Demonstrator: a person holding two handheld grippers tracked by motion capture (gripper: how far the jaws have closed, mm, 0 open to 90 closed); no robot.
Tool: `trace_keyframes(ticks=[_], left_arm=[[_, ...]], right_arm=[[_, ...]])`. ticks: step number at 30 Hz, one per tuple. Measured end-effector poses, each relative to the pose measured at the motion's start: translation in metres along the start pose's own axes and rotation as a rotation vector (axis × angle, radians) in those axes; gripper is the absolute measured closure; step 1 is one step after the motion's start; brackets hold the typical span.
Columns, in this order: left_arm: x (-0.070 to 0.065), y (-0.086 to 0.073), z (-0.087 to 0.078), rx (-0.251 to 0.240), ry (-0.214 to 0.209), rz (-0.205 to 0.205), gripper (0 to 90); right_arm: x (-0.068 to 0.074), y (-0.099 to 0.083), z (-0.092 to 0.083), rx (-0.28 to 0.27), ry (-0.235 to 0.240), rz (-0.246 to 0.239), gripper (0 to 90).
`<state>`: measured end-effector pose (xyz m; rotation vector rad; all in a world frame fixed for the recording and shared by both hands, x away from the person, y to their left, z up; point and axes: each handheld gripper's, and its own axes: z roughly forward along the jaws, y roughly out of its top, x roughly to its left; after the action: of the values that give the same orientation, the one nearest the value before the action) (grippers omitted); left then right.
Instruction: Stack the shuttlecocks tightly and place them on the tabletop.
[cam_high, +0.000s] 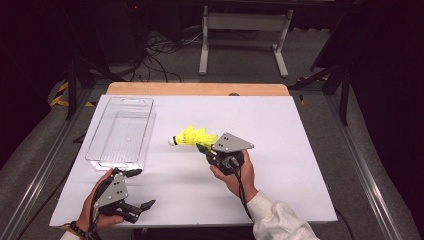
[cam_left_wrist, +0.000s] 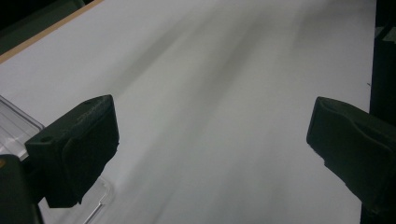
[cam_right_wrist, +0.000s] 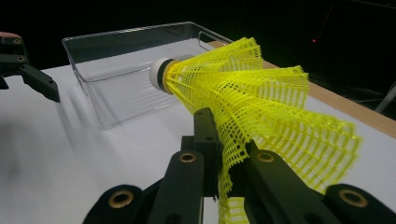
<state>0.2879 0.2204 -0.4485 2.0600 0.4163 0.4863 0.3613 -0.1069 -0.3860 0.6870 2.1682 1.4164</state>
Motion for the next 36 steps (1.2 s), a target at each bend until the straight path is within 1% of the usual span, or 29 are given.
trace_keyframes(ticks=[12, 16, 27, 36], left_arm=[[0.000, -0.001, -0.001, -0.006, 0.000, -0.007, 2.9], [0.000, -0.001, -0.002, -0.007, 0.002, -0.007, 3.0], [0.000, -0.001, -0.003, -0.013, 0.003, -0.012, 3.0], [0.001, -0.002, -0.004, -0.016, -0.001, -0.018, 2.9]], right_arm=[[0.006, 0.008, 0.012, -0.007, 0.016, -0.008, 87.6], [0.008, 0.011, 0.016, -0.011, 0.020, -0.018, 87.6], [0.012, 0.017, 0.032, -0.009, 0.047, -0.020, 87.6], [0.013, 0.023, 0.045, -0.014, 0.056, -0.020, 87.6]])
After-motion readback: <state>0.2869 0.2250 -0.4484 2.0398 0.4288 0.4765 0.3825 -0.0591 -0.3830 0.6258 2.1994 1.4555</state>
